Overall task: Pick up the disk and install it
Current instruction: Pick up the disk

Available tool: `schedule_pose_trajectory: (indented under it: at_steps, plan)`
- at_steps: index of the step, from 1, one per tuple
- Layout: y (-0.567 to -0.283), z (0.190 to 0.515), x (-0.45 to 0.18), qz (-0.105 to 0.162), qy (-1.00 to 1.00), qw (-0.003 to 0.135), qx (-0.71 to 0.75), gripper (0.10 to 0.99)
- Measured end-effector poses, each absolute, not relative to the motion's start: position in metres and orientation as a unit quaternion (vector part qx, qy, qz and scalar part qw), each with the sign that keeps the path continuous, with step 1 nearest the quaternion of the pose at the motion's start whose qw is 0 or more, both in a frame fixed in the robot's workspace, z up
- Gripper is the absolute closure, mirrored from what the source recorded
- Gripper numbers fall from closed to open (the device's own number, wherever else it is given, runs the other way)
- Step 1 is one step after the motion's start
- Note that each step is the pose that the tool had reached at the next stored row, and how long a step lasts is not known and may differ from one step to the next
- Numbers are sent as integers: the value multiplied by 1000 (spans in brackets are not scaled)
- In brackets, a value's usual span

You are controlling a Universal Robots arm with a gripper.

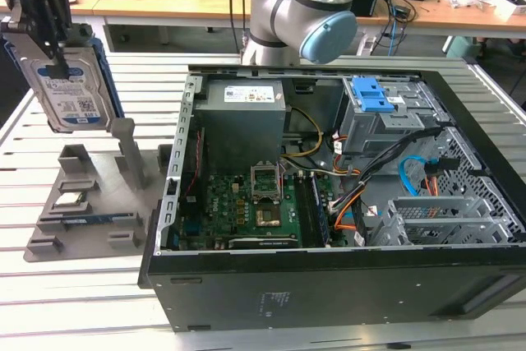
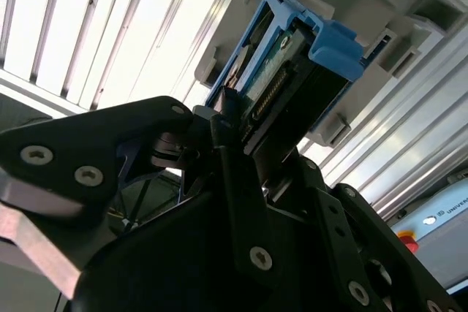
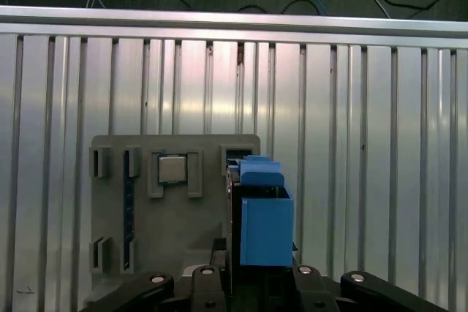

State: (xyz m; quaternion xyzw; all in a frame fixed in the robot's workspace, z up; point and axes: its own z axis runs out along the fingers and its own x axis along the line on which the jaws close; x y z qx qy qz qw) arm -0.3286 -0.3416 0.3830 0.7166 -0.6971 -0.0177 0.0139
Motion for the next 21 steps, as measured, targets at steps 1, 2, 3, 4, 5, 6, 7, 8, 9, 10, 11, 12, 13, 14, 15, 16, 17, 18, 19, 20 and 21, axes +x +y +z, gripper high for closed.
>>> schedule_pose_trajectory:
  at_steps: [1,2,3,4,5,6,7,8,9,10,11,12,13,14,15,16,17,18,19,20,21]
  plan:
    - [-342,385,-329,-18,-697,14,717,737]
    - [-342,386,-328,-18,-697,14,717,737]
    - [-342,389,-328,-18,-697,14,717,737]
    - [-342,391,-328,-18,-697,14,717,737]
    - [-342,392,-328,-18,-697,14,717,737]
    - [-342,394,-328,-18,-697,14,717,737]
    - [-342,396,-328,-18,-697,14,717,737]
    - [-342,399,-328,-18,-697,14,717,737]
    - [-342,401,-327,-18,-697,14,717,737]
    - [-342,403,-327,-18,-697,14,717,737]
    - [-342,404,-327,-18,-697,14,717,737]
    - [-342,406,-327,-18,-697,14,717,737]
    - [-342,408,-327,-18,-697,14,717,737]
    - [-342,409,-327,-18,-697,14,717,737]
    - [-342,411,-327,-18,-697,14,717,737]
    - [-342,413,-326,-18,-697,14,717,737]
    - [-342,416,-326,-18,-697,14,717,737]
    - [-342,419,-326,-18,-697,14,717,737]
    - [-342,421,-326,-18,-697,14,717,737]
    - [-342,423,-326,-18,-697,14,717,737]
    - [-342,425,-325,-18,-697,14,717,737]
